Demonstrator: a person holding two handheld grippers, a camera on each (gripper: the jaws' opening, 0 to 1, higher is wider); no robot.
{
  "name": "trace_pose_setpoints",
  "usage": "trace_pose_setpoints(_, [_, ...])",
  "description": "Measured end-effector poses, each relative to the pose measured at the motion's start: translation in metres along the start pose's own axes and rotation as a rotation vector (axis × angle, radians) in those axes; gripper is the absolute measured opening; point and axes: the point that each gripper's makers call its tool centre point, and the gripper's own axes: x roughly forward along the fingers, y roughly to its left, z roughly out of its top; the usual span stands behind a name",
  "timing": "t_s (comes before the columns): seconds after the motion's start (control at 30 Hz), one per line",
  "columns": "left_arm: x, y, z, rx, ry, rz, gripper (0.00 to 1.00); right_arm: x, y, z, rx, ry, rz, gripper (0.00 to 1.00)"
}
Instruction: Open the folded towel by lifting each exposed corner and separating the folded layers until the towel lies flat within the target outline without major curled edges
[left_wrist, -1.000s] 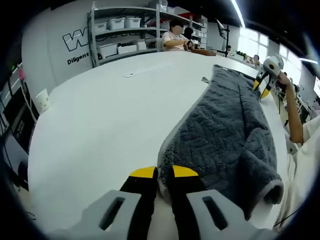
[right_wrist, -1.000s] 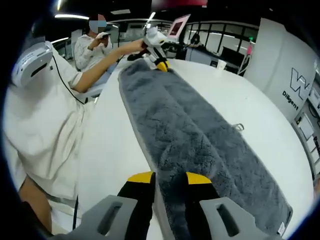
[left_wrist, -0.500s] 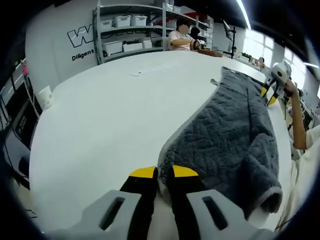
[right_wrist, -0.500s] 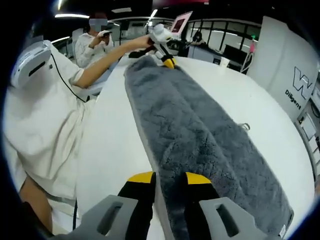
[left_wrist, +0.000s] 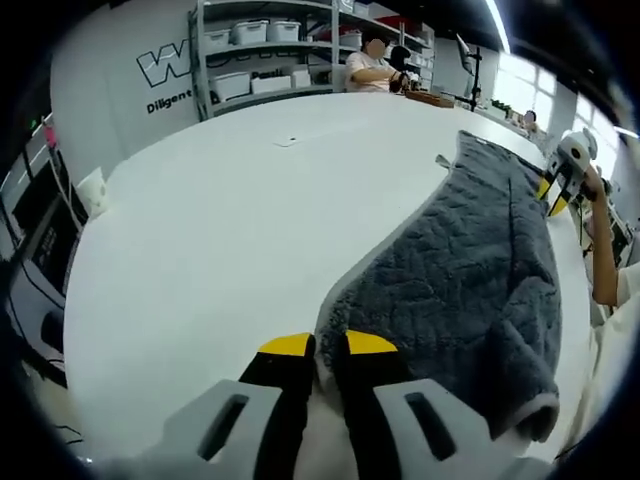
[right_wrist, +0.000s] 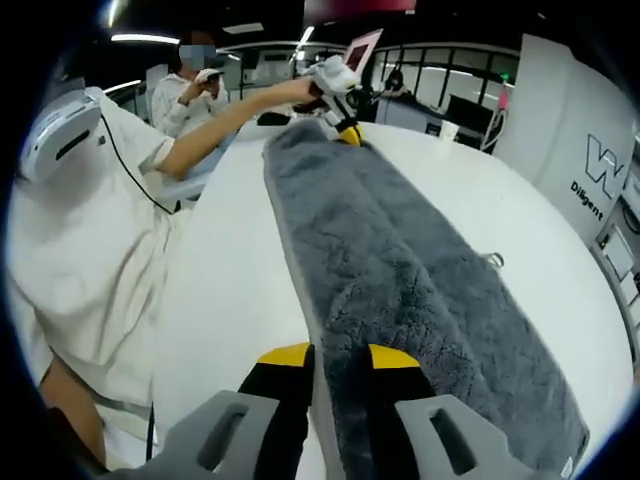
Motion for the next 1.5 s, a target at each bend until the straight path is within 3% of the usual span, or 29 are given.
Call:
trace_pose_setpoints(0.1, [0.002, 0.005, 0.003, -0.008, -0.002, 0.002, 0.10, 0.000, -0.001, -0.001, 0.008, 0.004, -0.007, 0.12])
trace_pose_setpoints(0.2, [0.004, 0.009, 0.004, -0.016, -0.007, 0.008, 0.10, -0.006, -0.007, -0.010, 0.053, 0.080, -0.062, 0.08])
trace_pose_setpoints(0.27, [0.005, 0.011, 0.005, -0.019, -0.015, 0.010, 0.10, -0.010, -0.009, -0.004, 0.018, 0.046, -0.075, 0.07])
trace_pose_setpoints(0.57, [0.011, 0.022, 0.009, -0.022, -0.003, 0.022, 0.10, -0.028, -0.023, 0.003, 0.051, -0.051, -0.130, 0.04])
trace_pose_setpoints(0.7, [0.013, 0.031, 0.011, -0.030, 0.002, 0.026, 0.10, -0.037, -0.033, 0.000, 0.074, -0.065, -0.174, 0.09])
trace_pose_setpoints(0.87, [0.017, 0.044, 0.014, -0.047, -0.005, 0.036, 0.11, -0.043, -0.037, -0.003, 0.094, -0.097, -0.174, 0.00])
trace_pose_setpoints(0.93, [0.016, 0.043, 0.014, -0.083, -0.010, 0.041, 0.11, -0.048, -0.051, -0.020, 0.127, -0.026, -0.243, 0.00])
trace_pose_setpoints(1.0, [0.017, 0.044, 0.015, -0.082, -0.011, 0.043, 0.11, -0.050, -0.061, -0.028, 0.134, -0.012, -0.279, 0.01])
trace_pose_setpoints(1.07, [0.018, 0.045, 0.016, -0.079, -0.021, 0.049, 0.10, -0.050, -0.062, -0.028, 0.157, -0.043, -0.274, 0.08])
trace_pose_setpoints(1.2, [0.019, 0.047, 0.018, -0.109, -0.039, 0.040, 0.10, -0.049, -0.058, -0.029, 0.178, -0.053, -0.255, 0.00])
trace_pose_setpoints(1.3, [0.019, 0.049, 0.018, -0.108, -0.036, 0.036, 0.10, -0.048, -0.055, -0.028, 0.179, -0.055, -0.245, 0.00])
trace_pose_setpoints(1.5, [0.015, 0.046, 0.016, -0.135, -0.021, 0.026, 0.12, -0.046, -0.060, -0.044, 0.169, 0.006, -0.258, 0.05])
